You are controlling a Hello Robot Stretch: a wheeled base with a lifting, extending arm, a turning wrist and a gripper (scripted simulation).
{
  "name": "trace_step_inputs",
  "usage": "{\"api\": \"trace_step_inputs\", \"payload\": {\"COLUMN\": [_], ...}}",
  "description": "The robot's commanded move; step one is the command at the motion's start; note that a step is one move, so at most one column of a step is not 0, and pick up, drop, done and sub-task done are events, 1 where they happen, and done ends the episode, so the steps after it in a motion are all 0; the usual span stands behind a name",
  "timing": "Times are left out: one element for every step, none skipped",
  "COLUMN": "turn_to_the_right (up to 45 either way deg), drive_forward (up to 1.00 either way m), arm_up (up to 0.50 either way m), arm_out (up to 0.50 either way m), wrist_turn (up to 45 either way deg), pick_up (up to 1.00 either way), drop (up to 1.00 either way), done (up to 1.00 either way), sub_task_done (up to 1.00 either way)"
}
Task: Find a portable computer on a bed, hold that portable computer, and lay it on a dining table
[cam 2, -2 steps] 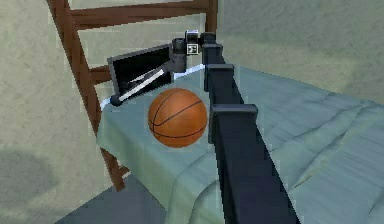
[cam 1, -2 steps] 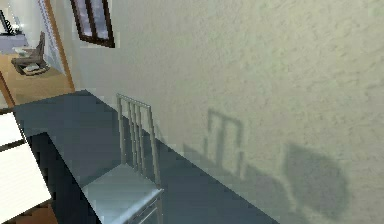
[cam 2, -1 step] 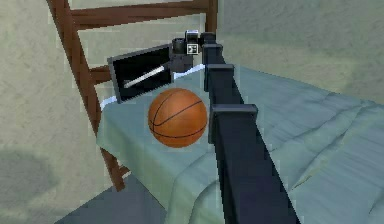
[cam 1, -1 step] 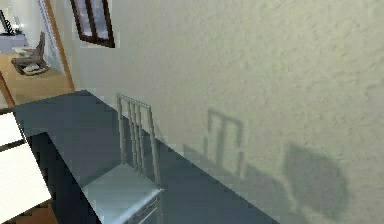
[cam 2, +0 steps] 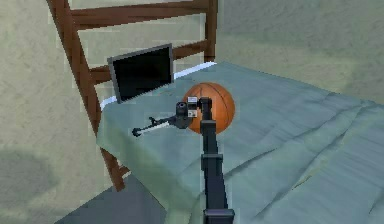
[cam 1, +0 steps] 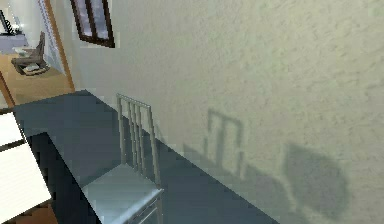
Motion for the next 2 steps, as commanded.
{"api": "trace_step_inputs", "payload": {"turn_to_the_right": [0.0,0.0], "drive_forward": [0.0,0.0], "arm_up": [0.0,0.1], "arm_out": [0.0,0.0], "wrist_turn": [0.0,0.0], "pick_up": [1.0,0.0], "drop": [0.0,0.0], "done": [0.0,0.0], "sub_task_done": [0.0,0.0]}}
